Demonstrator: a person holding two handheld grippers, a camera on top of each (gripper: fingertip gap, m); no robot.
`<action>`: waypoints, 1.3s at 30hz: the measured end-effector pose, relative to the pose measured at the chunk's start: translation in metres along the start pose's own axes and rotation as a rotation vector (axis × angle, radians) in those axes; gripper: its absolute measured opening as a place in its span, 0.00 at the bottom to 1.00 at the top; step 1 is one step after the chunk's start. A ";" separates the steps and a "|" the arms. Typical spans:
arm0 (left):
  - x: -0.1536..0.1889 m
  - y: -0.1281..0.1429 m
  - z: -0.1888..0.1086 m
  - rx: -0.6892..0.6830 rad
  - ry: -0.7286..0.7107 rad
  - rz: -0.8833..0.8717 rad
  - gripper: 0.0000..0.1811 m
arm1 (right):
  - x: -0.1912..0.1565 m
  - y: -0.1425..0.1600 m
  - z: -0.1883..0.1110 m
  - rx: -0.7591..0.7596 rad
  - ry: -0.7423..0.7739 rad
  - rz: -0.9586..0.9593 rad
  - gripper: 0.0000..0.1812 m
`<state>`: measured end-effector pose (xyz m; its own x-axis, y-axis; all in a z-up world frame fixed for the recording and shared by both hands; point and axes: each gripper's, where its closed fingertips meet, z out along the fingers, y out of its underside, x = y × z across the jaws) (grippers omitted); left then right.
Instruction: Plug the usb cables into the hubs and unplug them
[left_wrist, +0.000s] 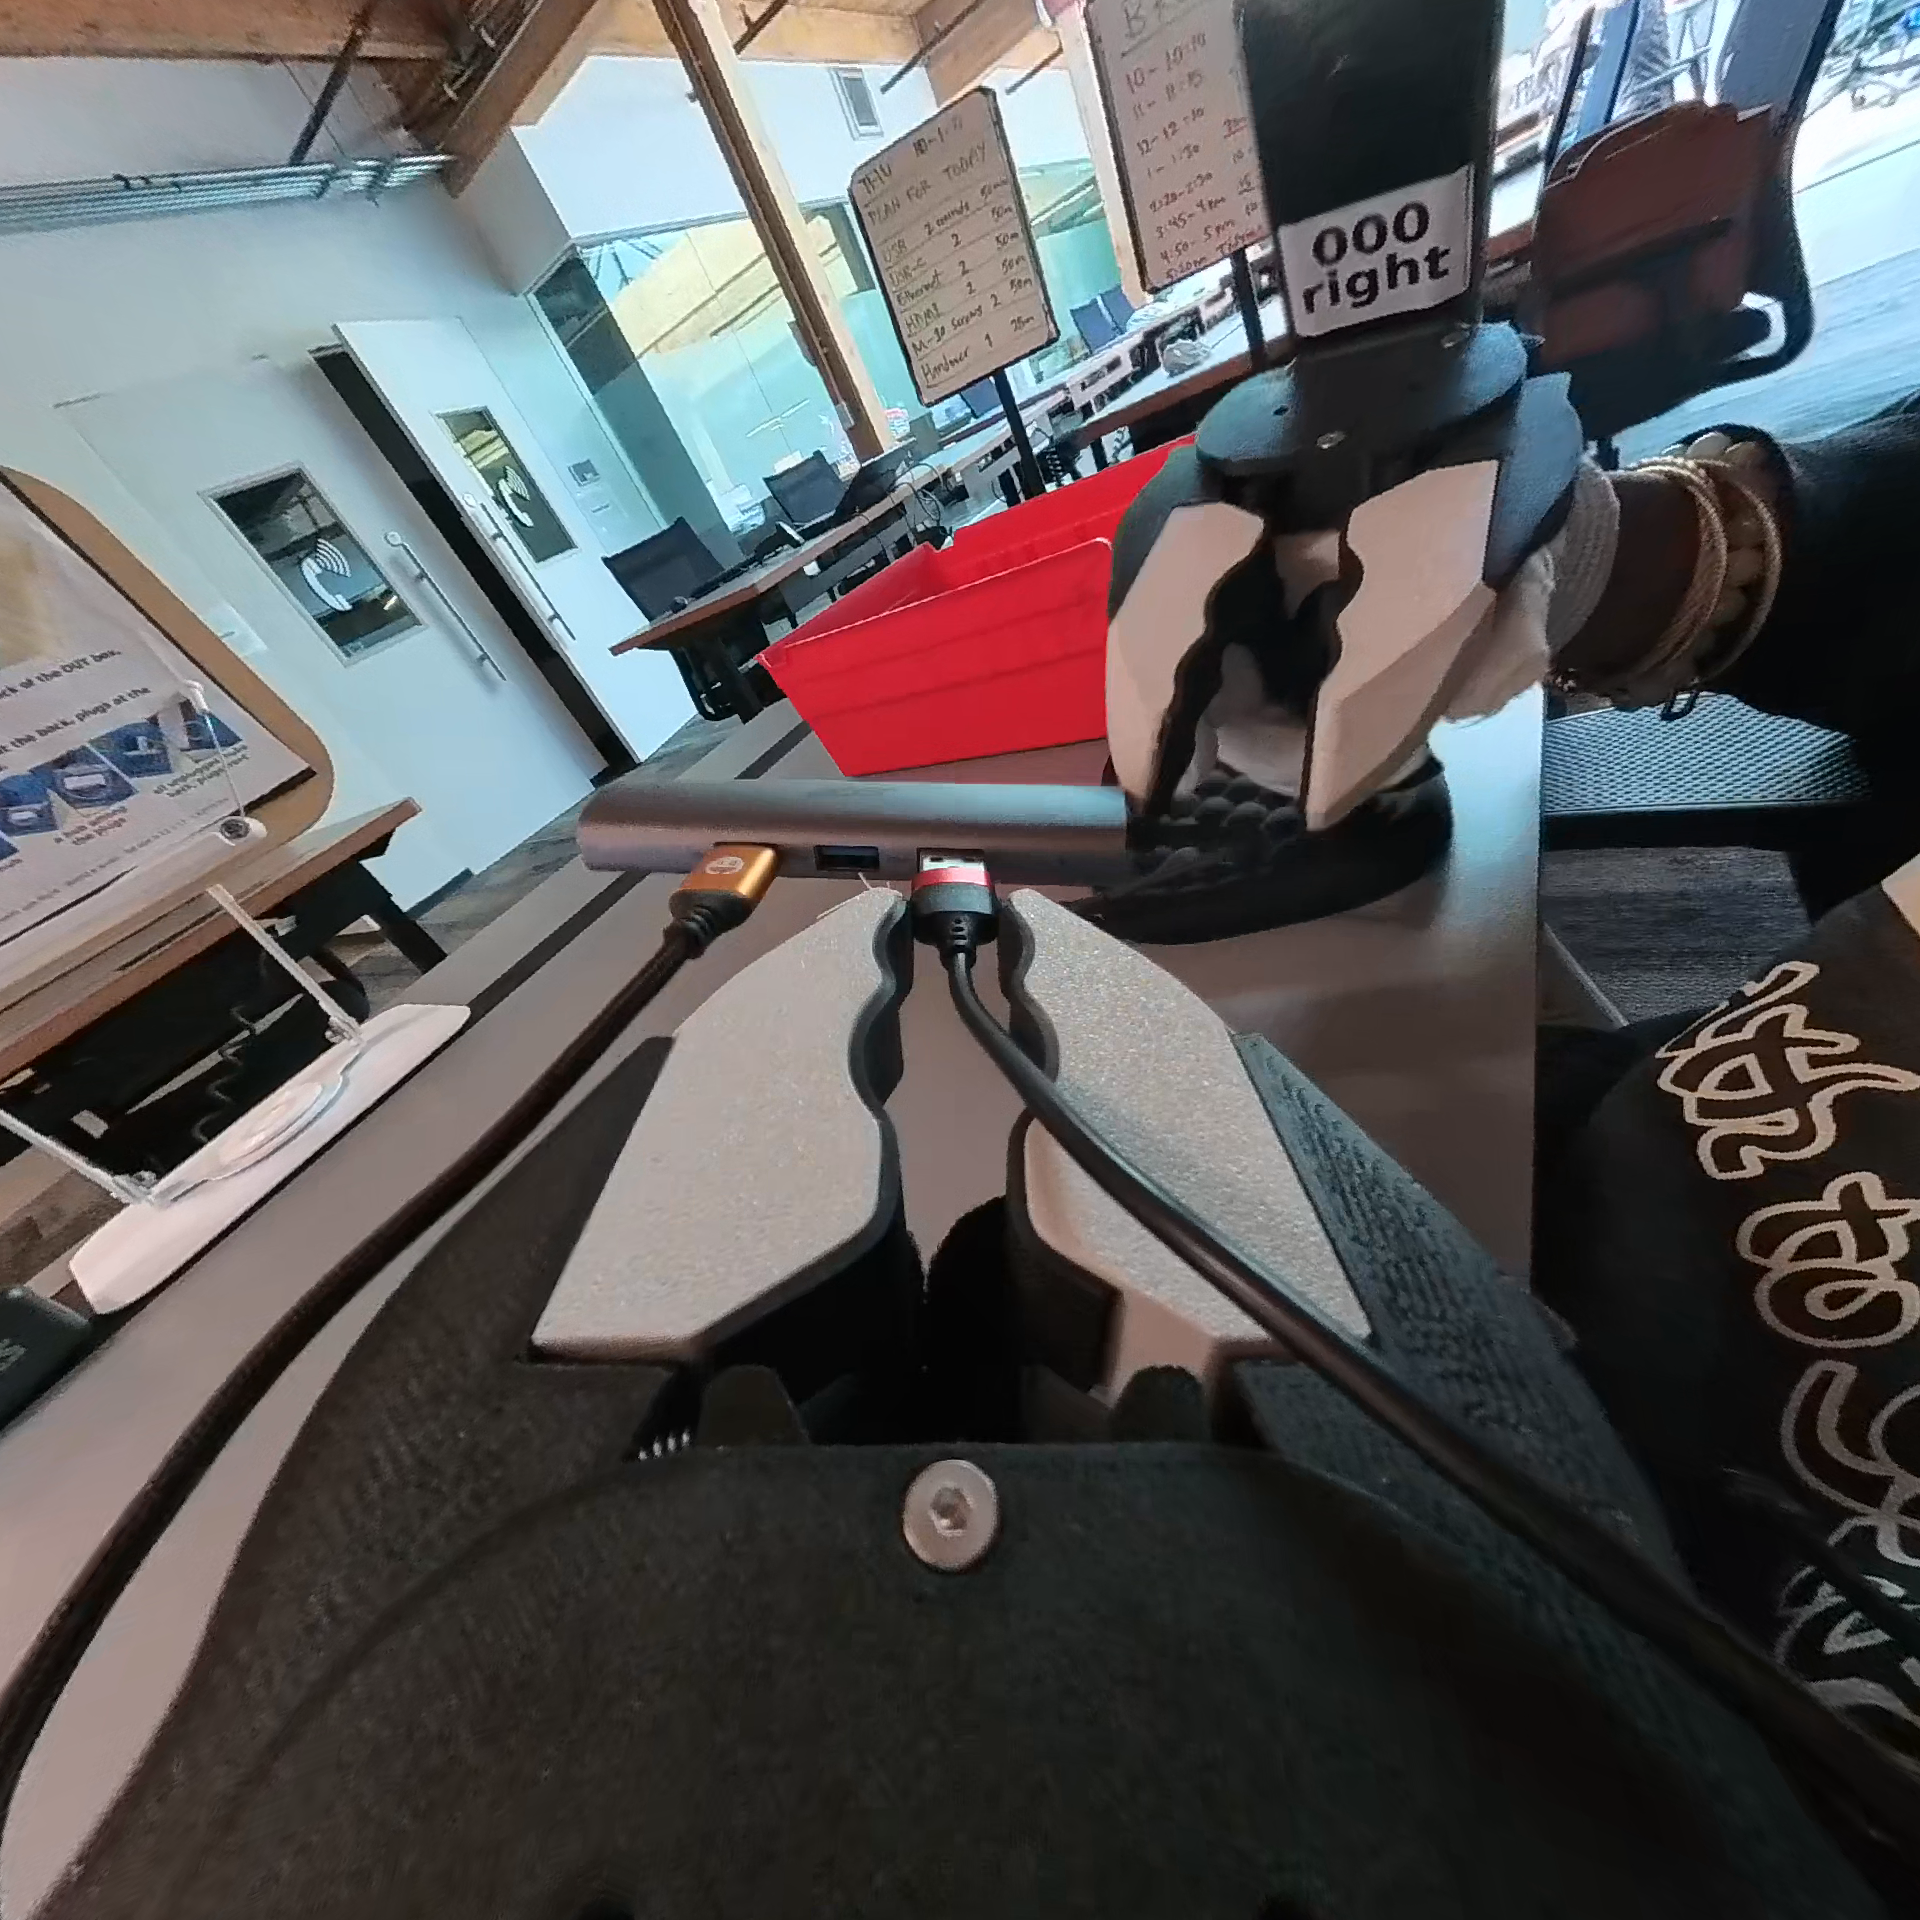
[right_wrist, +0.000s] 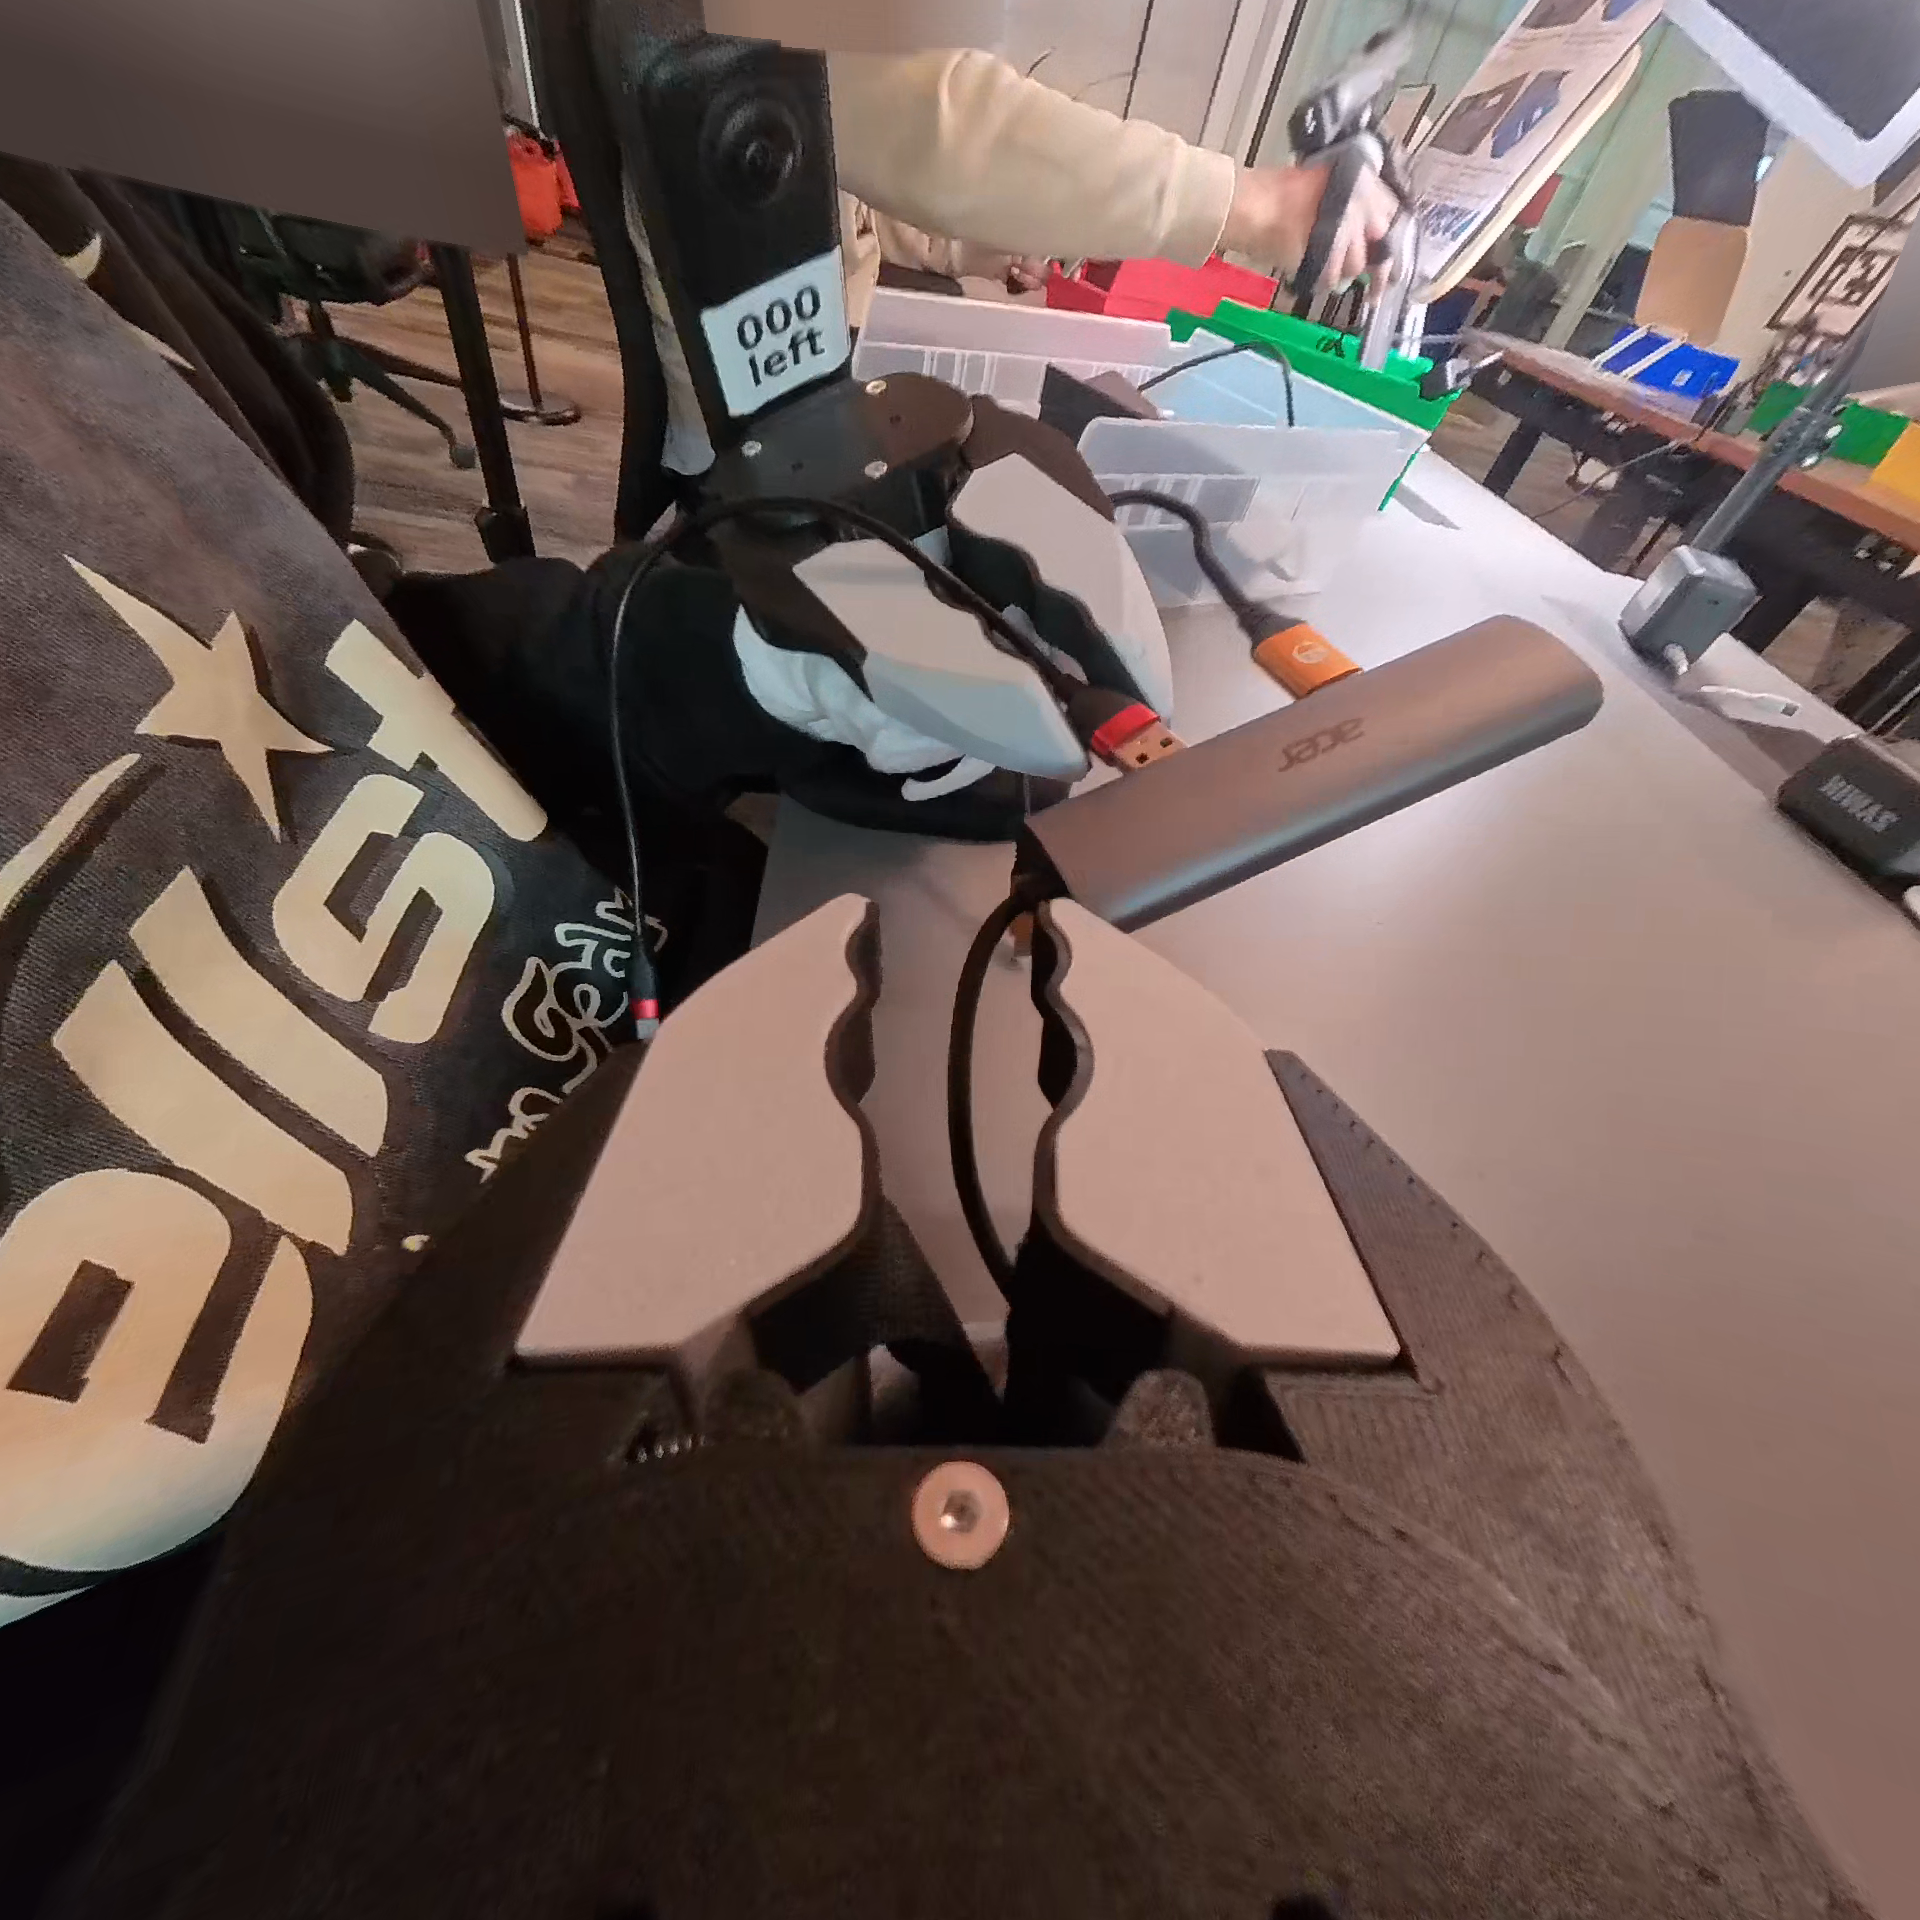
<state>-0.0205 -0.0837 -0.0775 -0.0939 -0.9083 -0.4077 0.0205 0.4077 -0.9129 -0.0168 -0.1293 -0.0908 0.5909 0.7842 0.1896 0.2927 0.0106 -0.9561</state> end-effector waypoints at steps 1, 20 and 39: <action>0.000 0.000 0.000 -0.002 0.000 0.004 0.08 | 0.002 -0.003 -0.002 0.017 0.008 -0.001 0.15; 0.020 -0.020 -0.005 0.131 0.063 0.147 0.08 | 0.024 -0.028 0.014 0.331 -0.379 0.904 0.11; 0.031 -0.012 -0.001 0.096 0.150 0.127 0.08 | 0.019 -0.025 0.009 0.363 -0.414 0.886 0.09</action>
<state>-0.0246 -0.1166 -0.0792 -0.2311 -0.8231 -0.5187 0.1352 0.5007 -0.8550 -0.0192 -0.1092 -0.0653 0.1598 0.7530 -0.6383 -0.4039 -0.5401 -0.7383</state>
